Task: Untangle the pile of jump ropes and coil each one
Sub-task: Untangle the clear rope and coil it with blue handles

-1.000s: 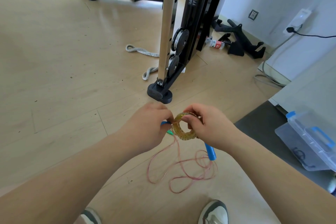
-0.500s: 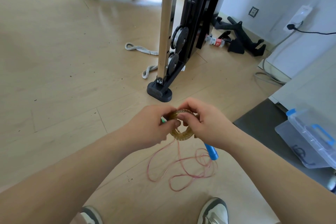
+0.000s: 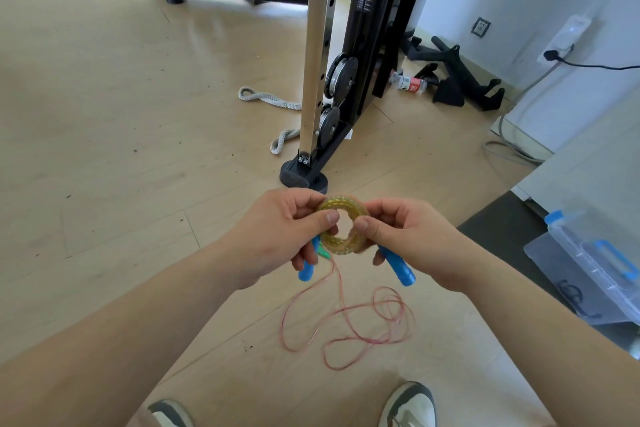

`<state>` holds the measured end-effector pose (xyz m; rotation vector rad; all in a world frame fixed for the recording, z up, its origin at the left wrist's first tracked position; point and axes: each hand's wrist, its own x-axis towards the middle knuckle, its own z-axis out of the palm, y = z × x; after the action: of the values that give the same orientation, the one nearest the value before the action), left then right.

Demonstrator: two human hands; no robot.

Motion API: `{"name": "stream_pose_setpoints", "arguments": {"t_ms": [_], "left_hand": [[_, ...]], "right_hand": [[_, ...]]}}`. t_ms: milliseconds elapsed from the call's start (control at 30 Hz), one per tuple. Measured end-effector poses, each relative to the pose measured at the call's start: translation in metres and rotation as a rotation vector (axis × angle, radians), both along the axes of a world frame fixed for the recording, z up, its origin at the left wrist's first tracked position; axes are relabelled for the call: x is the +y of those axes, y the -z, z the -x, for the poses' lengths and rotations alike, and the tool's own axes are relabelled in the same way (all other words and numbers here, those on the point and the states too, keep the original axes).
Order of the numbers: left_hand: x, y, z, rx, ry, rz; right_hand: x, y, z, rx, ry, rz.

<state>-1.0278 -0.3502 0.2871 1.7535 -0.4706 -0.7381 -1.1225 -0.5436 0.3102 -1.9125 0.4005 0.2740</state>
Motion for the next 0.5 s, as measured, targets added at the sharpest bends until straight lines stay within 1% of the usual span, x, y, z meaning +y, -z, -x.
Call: {"name": "stream_pose_setpoints", "arguments": {"t_ms": [100, 167, 300, 433, 500], "left_hand": [[0.001, 0.0, -0.005, 0.007, -0.098, 0.021], [0.002, 0.001, -0.008, -0.014, -0.134, -0.009], [0.001, 0.006, -0.009, -0.104, -0.123, -0.098], [0.0, 0.01, -0.007, -0.158, -0.073, -0.163], [0.0, 0.012, -0.006, -0.189, -0.033, -0.205]], "right_hand": [[-0.009, 0.005, 0.006, 0.124, -0.002, -0.037], [-0.014, 0.007, 0.009, 0.191, -0.008, -0.035], [-0.018, 0.002, 0.008, 0.281, -0.021, -0.106], [-0.023, -0.001, 0.005, 0.258, 0.136, -0.232], [-0.023, -0.005, 0.006, 0.24, 0.174, -0.303]]}}
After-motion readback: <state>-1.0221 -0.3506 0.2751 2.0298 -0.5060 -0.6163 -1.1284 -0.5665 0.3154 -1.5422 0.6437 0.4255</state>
